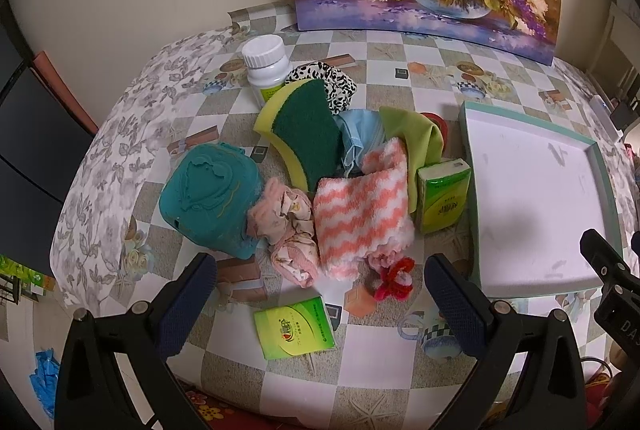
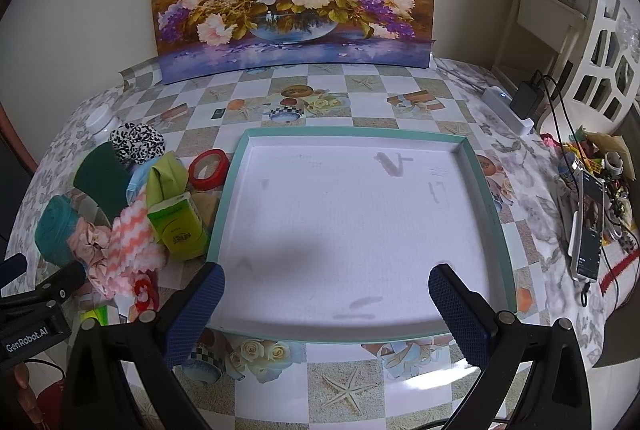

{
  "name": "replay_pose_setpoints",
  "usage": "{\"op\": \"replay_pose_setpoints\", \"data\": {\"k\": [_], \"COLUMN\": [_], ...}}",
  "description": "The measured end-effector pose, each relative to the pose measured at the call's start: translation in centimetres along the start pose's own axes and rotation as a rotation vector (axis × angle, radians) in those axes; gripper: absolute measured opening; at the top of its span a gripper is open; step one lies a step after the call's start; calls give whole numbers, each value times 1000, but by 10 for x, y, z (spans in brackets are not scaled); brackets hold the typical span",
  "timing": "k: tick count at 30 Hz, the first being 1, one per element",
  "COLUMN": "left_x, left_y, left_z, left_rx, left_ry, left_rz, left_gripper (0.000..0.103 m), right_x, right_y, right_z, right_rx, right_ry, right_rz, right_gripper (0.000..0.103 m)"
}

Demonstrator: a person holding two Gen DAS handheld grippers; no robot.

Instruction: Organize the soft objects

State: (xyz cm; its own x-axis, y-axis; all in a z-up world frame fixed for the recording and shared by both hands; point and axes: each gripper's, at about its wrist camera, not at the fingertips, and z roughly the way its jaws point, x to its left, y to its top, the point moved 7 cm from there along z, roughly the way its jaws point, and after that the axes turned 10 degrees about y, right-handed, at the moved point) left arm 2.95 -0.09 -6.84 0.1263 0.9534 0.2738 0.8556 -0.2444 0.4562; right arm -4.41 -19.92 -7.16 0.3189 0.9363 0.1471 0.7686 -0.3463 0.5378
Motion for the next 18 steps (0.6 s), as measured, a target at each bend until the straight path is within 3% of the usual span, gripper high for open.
{"op": "replay_pose_setpoints", "data": {"k": [18], "left_x": [-1], "left_y": [-2], "left_z": [1], "left_rx": [2], "left_ry": [0], "left_rz": [2], "left_gripper": [103], "right_x": [0], "right_y": [0], "right_z": [0], "right_rx": [0], "right_ry": [0], "right_rz": [0], "right_gripper": [103]}}
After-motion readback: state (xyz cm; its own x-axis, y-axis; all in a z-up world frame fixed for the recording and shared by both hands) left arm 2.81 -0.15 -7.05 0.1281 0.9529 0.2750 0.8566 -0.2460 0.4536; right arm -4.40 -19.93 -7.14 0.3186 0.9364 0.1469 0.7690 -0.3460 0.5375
